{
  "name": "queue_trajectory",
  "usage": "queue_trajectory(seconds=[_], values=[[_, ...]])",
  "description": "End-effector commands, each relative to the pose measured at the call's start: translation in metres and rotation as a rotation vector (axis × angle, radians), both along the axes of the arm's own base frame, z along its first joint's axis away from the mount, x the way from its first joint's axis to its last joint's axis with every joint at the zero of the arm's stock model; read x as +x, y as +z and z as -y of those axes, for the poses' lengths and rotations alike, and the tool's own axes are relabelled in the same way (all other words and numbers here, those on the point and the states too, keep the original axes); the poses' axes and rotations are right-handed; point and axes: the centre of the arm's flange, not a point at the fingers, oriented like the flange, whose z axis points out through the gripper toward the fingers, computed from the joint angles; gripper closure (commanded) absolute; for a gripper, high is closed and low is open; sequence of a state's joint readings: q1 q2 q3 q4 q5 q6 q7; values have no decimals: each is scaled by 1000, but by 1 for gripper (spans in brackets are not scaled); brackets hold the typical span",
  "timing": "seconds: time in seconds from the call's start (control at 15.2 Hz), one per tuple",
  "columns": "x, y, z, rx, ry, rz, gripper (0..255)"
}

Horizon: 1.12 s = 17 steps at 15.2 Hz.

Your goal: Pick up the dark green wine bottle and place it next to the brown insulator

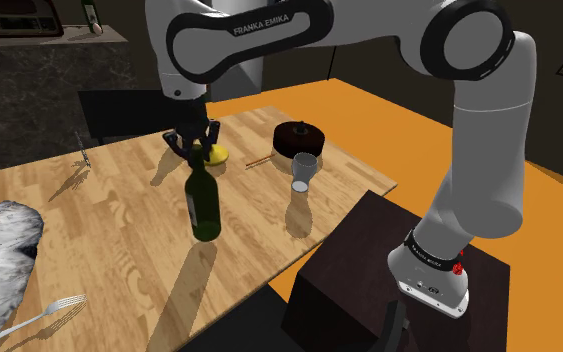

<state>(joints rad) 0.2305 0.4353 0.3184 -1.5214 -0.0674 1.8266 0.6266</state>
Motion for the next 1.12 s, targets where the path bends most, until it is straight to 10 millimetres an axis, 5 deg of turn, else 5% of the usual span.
queue_trajectory(seconds=[0.0, 1.06], values=[[0, 12, 0, 0, 0, 0, 255], [0, 97, 0, 0, 0, 0, 255]])
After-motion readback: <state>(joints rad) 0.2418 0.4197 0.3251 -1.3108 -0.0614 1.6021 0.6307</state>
